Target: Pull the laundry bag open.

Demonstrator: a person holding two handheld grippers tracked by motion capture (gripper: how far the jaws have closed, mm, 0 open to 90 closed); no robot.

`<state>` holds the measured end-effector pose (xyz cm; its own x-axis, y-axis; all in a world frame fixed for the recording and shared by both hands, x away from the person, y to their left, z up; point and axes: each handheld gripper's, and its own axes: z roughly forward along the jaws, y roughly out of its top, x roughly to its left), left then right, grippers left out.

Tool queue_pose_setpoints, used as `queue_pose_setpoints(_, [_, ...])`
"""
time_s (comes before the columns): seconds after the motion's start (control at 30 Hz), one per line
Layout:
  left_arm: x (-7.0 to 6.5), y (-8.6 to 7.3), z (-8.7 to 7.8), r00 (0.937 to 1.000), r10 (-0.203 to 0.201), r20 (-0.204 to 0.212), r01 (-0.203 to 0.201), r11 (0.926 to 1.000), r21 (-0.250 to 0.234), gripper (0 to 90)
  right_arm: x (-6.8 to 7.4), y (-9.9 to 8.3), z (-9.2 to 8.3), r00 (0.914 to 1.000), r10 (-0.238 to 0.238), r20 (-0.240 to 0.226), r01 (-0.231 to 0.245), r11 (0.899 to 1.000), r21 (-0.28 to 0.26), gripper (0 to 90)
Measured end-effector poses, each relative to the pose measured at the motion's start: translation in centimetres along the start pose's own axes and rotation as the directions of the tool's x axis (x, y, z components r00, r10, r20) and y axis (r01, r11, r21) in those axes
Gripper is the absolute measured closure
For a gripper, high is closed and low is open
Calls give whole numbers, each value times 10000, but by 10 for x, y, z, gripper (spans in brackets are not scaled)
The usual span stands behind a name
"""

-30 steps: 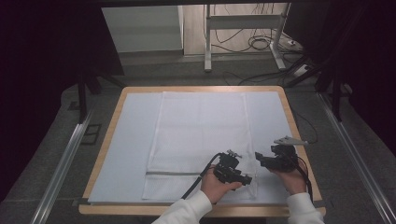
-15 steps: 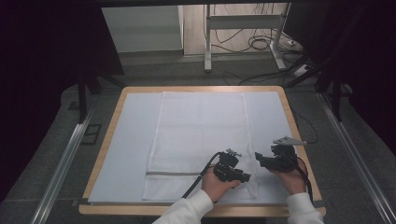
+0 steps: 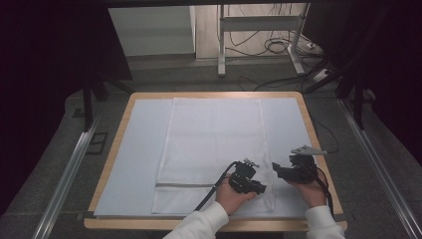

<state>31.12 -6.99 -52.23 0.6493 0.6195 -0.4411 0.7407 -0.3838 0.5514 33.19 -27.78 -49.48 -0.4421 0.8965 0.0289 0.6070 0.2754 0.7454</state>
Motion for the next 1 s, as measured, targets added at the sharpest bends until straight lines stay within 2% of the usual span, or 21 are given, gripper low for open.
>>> queue_pose_setpoints(0.2, [4, 0, 1, 9999, -119, 102, 119, 9999, -19, 800, -1, 0, 0, 10000, 11, 17, -11, 10000, -2, 255])
queue_pose_setpoints(0.47, [4, 0, 1, 9991, -57, 425, 55, 10000, 48, 859, -3, 0, -3, 9996, 143, 246, -138, 9997, -205, 256])
queue_pose_setpoints(1.0, [5, -1, -3, 9981, 21, 619, -16, 10000, -84, 869, -5, 0, -5, 9994, 261, 223, -255, 9993, -266, 256])
